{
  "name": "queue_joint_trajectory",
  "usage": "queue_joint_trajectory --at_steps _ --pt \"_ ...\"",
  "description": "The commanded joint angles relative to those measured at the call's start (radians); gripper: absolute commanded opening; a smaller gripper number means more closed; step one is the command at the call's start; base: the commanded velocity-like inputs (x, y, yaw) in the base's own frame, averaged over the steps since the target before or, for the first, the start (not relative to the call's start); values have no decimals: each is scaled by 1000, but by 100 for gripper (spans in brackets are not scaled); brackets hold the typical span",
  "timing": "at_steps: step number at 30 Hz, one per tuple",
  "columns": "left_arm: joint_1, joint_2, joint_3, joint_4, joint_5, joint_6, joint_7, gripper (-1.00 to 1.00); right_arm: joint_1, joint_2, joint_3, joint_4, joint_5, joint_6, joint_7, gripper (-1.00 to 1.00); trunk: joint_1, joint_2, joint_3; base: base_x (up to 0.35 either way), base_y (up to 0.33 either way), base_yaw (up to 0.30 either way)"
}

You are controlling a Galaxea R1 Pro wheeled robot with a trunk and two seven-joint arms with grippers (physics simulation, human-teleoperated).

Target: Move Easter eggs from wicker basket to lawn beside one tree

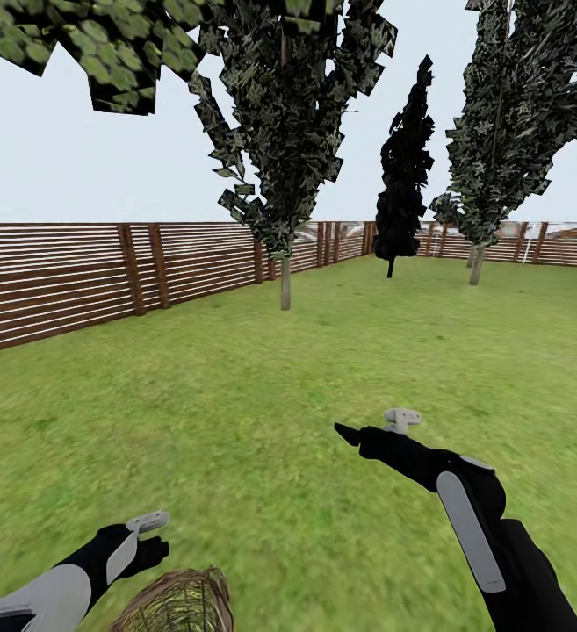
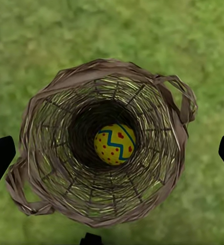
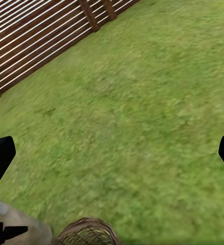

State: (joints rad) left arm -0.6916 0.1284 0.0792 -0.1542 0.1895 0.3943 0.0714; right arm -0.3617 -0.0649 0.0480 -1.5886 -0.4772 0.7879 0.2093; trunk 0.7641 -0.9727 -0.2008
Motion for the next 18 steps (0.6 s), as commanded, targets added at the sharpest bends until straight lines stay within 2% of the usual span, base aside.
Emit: queue_joint_trajectory --at_steps 1,10,18 --pt "0 -1 8 -2 6 6 5 100 -1 0 1 -1 3 4 4 100 4 -8 -5 0 0 0" --pt "0 -2 8 -2 6 6 5 100 -1 6 4 -1 3 1 4 100 39 -71 -33 0 0 0" --pt "0 -2 7 -2 6 6 5 100 -2 0 3 -1 3 -1 4 100 69 -127 -58 0 0 0"
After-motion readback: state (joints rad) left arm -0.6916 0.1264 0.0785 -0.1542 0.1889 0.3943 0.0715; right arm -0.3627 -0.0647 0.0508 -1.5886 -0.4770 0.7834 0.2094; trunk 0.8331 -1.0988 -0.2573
